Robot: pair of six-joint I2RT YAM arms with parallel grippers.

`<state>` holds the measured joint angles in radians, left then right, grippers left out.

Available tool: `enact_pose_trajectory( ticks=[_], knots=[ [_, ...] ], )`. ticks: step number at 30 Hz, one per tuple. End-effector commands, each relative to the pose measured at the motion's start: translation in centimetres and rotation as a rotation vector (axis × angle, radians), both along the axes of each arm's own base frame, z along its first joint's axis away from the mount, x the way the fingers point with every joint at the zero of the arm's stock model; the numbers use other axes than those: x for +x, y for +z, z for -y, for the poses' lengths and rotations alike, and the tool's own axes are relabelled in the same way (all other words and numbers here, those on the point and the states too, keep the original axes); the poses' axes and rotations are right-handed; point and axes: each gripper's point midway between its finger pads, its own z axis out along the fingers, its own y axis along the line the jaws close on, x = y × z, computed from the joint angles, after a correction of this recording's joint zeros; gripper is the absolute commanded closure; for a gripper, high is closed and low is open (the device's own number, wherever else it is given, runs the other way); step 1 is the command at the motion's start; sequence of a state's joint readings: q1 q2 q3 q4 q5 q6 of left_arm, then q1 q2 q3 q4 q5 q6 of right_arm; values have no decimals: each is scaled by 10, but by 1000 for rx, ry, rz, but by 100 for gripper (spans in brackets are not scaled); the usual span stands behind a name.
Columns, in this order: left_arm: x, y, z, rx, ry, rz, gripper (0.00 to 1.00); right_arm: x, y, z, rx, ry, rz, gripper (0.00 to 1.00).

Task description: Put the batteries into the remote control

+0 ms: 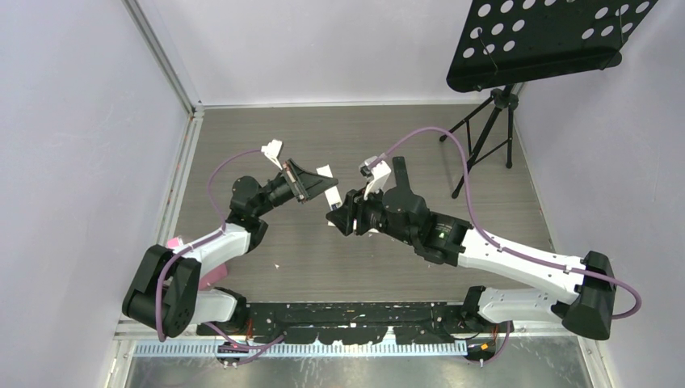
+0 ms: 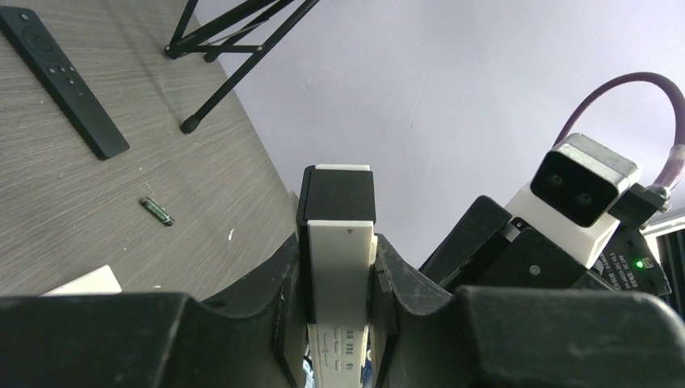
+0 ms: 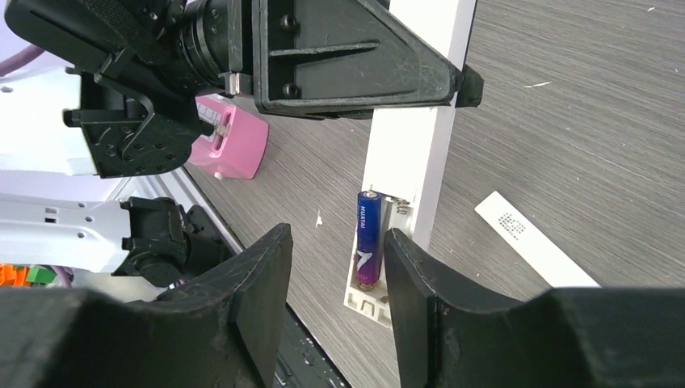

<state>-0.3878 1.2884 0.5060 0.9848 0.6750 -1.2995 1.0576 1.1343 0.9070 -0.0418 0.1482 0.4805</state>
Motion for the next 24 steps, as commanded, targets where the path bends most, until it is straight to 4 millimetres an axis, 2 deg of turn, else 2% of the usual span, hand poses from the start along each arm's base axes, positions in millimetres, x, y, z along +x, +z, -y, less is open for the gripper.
enact_pose_trajectory(
  ticks=[1, 5, 8, 11, 14, 19, 24],
  knots=[
    [-14, 46, 2, -62, -55, 169, 100, 10, 25, 16, 4, -87, 9, 47],
    [-11, 47, 3, -70, -47, 183, 100, 5, 46, 22, 57, -91, 9, 46],
    [-7, 51, 2, -85, -29, 208, 100, 11, 60, 36, 107, -168, 23, 44],
    [-2, 55, 2, -102, -11, 220, 100, 21, 67, 55, 169, -296, 4, 33],
    [5, 60, 0, -123, 29, 225, 100, 28, 63, 71, 312, -463, -123, 20],
    [20, 68, -5, -154, 107, 205, 100, 24, 45, 56, 515, -514, -377, 15],
    [29, 70, -7, -169, 149, 170, 100, 27, 46, 42, 599, -510, -441, 12]
  ],
)
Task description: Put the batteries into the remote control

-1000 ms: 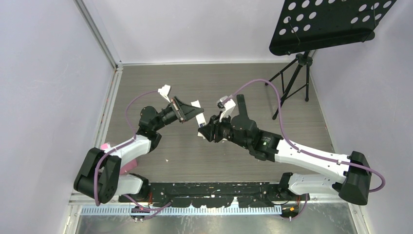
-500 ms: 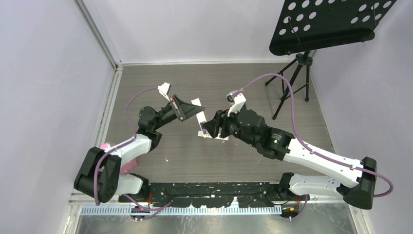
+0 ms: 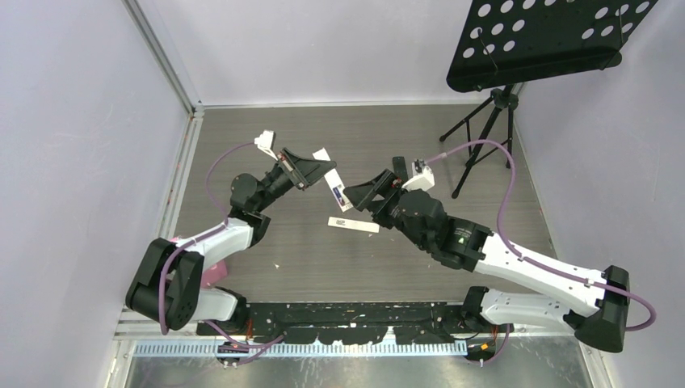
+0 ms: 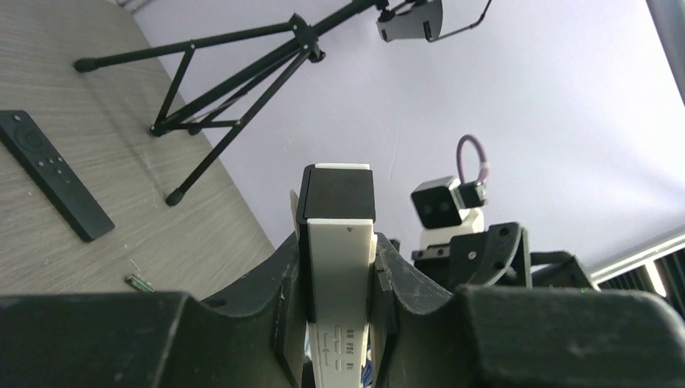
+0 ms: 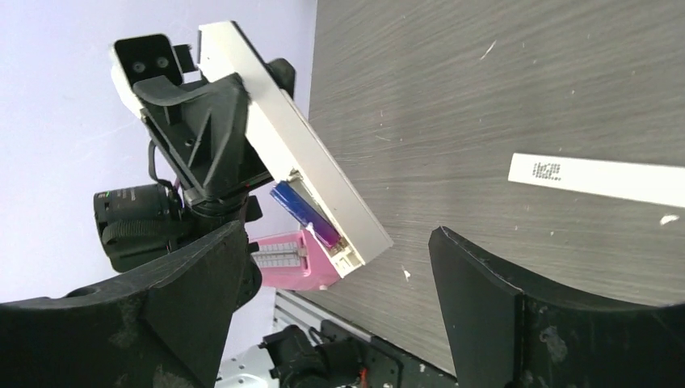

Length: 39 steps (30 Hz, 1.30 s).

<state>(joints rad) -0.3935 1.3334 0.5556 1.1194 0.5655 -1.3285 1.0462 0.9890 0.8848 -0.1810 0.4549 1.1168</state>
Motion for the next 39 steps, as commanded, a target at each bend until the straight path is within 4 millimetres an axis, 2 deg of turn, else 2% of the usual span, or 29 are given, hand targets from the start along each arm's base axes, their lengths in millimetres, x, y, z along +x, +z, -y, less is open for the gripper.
enact_pose_trajectory(
  ticks=[1, 8, 13, 24, 30, 39],
  knots=[
    [9, 34, -5, -72, 62, 64, 100, 9, 19, -13, 225, -67, -58, 12],
    [10, 33, -5, -96, 78, -21, 100, 18, 29, -29, 306, -65, -47, 12],
    [4, 39, -5, -93, 73, -6, 100, 25, 33, -39, 330, -62, -58, 12],
    [-8, 45, -1, -71, 38, 44, 100, 33, 33, -43, 394, -67, -82, 21],
    [-8, 48, 0, -79, 35, 42, 100, 34, 30, -45, 391, -43, -97, 37],
    [-7, 51, 3, -89, 28, -1, 100, 34, 26, -41, 355, -42, -82, 50]
  ],
)
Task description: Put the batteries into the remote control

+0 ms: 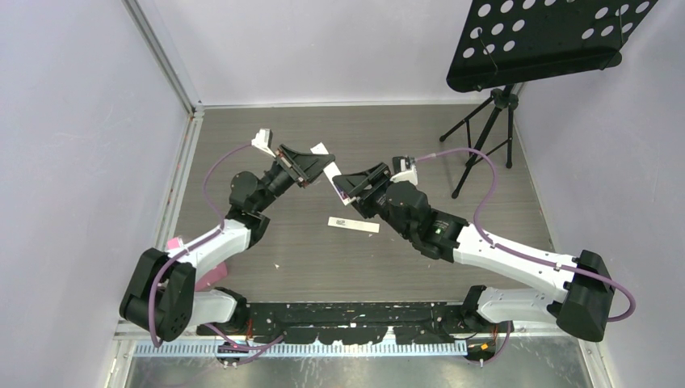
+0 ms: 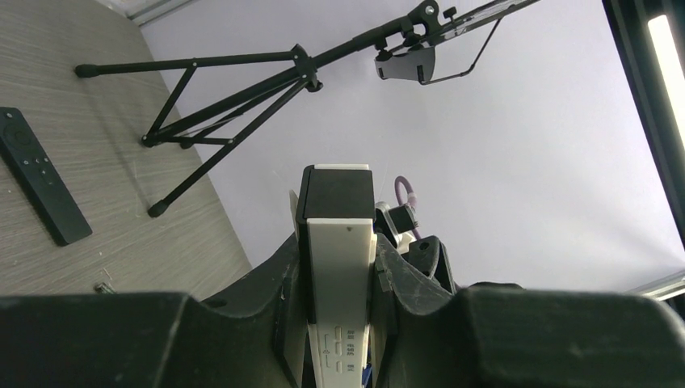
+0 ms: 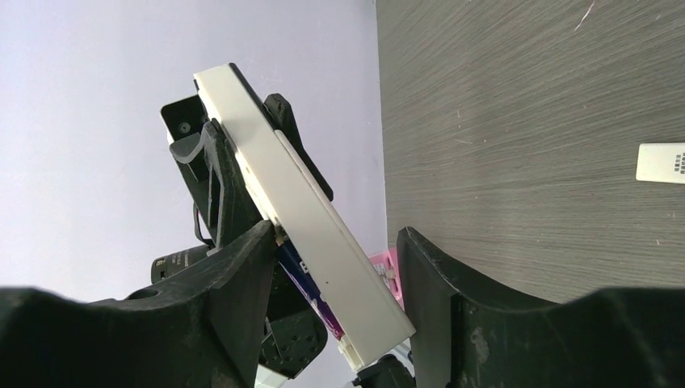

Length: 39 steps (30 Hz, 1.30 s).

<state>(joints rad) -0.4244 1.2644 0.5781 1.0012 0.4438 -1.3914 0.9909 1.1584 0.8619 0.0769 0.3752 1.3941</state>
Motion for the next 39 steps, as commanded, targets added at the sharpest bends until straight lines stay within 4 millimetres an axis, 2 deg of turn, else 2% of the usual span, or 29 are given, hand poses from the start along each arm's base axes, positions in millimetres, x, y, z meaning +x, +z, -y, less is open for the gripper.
enact_pose_trajectory(
  ticks=[1, 4, 7, 12, 16, 17, 19, 20, 22, 25, 28, 31, 32, 35, 37, 39],
  knots=[
    [-11, 34, 6, -25, -37, 77, 100, 4, 26, -1, 56, -10, 54, 53],
    [-10, 32, 9, -18, -51, 30, 100, 3, 22, -4, 12, 13, 71, 62],
    [-9, 31, 9, -8, -54, -4, 100, 4, 15, -3, -38, 20, 86, 63],
    [-8, 21, 11, -4, -71, -133, 100, 5, 2, 12, -80, -22, 101, 63],
    [-11, 21, 14, -53, -119, -204, 100, 6, -1, 17, -83, -19, 116, 63],
    [-11, 23, 14, -66, -126, -208, 100, 7, -1, 18, -82, -17, 119, 62],
    [-12, 25, 14, -70, -129, -196, 100, 8, 2, 21, -79, -14, 127, 48],
    [-11, 23, 14, -57, -124, -195, 100, 8, 5, 23, -80, -16, 140, 36],
    [-10, 17, 14, -24, -112, -176, 100, 8, 13, 31, -93, -23, 178, 22],
    [-10, 2, 13, 52, -104, -139, 100, 4, 31, 49, -118, -33, 255, 18],
    [-11, -21, 10, 173, -123, -83, 100, 1, 27, 79, -217, -68, 250, 19],
    [-15, -46, 6, 270, -138, -71, 100, 3, 6, 116, -414, -101, 200, 23],
    [-17, -51, 5, 294, -139, -65, 100, 3, -9, 128, -506, -103, 160, 25],
    [-25, -62, 1, 356, -141, -52, 100, 5, -65, 175, -768, -144, -59, 28],
    [-29, -64, -2, 385, -139, -39, 100, 4, -103, 192, -860, -107, -175, 32],
    [-33, -65, -4, 412, -137, -28, 100, 4, -133, 202, -922, -87, -252, 33]
  ],
)
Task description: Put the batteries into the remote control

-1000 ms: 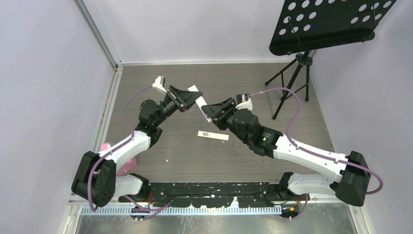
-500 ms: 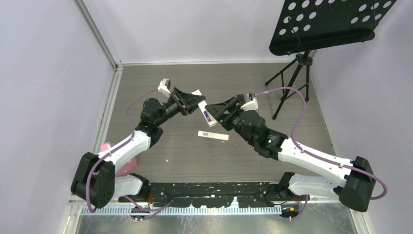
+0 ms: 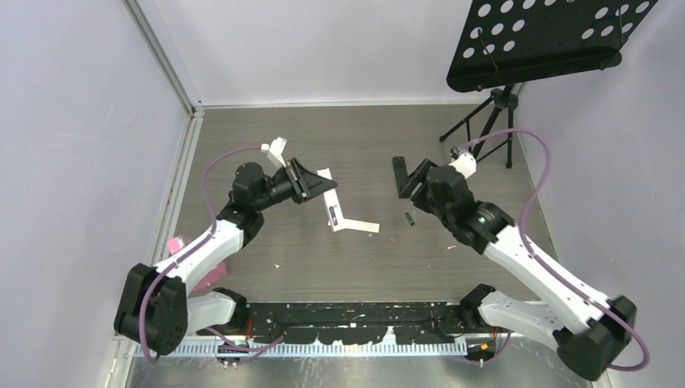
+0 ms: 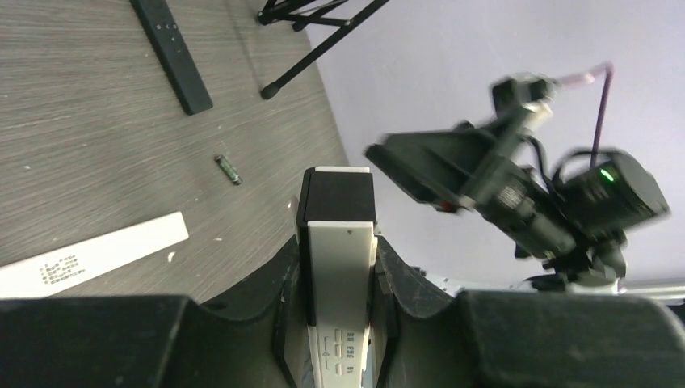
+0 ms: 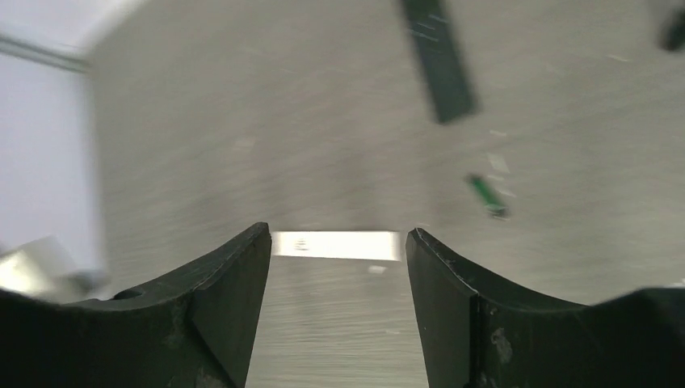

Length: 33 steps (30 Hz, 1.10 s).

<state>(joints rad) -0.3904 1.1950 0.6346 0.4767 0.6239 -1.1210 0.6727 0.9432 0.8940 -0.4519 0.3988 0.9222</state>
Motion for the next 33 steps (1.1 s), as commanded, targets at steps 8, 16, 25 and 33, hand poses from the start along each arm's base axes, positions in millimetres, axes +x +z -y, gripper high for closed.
enact_pose_trajectory(
  ticks=[8, 16, 25, 33],
  knots=[
    [-26, 1, -13, 118, -38, 116, 100, 1, -147, 48, -438, 60, -407, 35],
    [-32, 2, -12, 115, -55, 111, 100, 19, -188, 45, -539, 168, -538, 50],
    [-33, 5, -13, 113, -56, 116, 100, 26, -207, 43, -552, 242, -584, 56],
    [-30, 0, -13, 116, -44, 87, 100, 26, -228, 30, -475, 260, -616, 71]
  ],
)
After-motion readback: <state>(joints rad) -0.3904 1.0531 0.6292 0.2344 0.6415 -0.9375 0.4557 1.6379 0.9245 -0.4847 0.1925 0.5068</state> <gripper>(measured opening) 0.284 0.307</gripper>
